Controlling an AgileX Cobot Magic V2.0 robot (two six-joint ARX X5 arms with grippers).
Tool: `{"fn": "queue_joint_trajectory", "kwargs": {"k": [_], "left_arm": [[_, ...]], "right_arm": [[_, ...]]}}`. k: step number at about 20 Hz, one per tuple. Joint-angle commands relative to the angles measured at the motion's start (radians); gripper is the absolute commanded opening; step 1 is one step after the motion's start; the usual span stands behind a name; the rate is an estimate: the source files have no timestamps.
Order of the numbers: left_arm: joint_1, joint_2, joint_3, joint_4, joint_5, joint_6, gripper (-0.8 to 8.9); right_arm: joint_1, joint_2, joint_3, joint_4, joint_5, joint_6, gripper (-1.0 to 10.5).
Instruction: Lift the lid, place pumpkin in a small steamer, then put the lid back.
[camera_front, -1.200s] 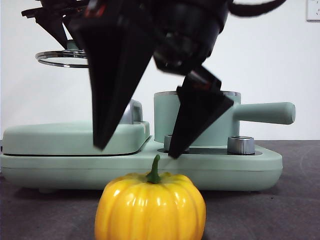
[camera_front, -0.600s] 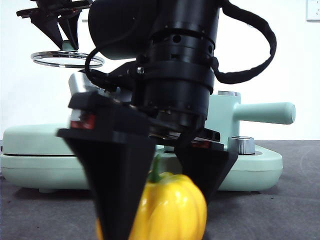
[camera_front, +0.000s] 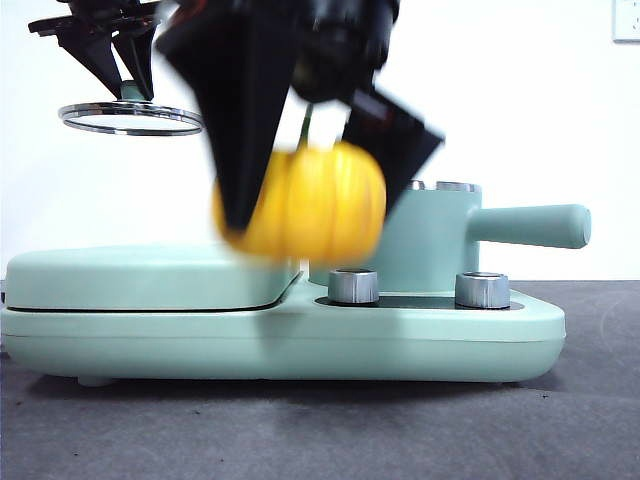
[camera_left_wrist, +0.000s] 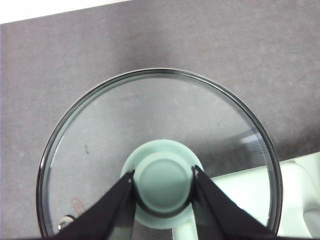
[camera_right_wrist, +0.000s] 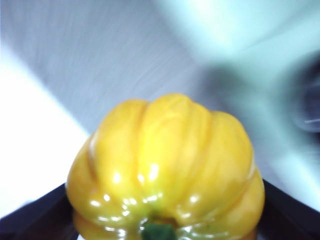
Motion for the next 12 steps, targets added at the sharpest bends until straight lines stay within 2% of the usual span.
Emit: {"fn": "queue_joint_trajectory", "kwargs": {"k": [1,4,7,12], "left_arm": [[-0.001,-0.007,0.04,0.021,0.003,-0.003,0.21],[-0.001,-0.005,0.04,0.023,0.003,-0.004,0.22],[-0.001,-0.005,0.04,0.024,0.003,-0.003,0.21],[0.0,-0.003,0.04,0.029,0.003,-0.003,0.22]], "right_arm": [[-0.078,0.038,0.166,-0.037,0.026,-0.024,3.1],[-0.217,0.135,0.385,-0.109,0.026,-0.06,3.1],[-0.329,0.253,0.566,-0.176,0.026,-0.064,3.1],[-0.416,0.352,0.626,-0.195,0.026,-0.064,3.1]]}}
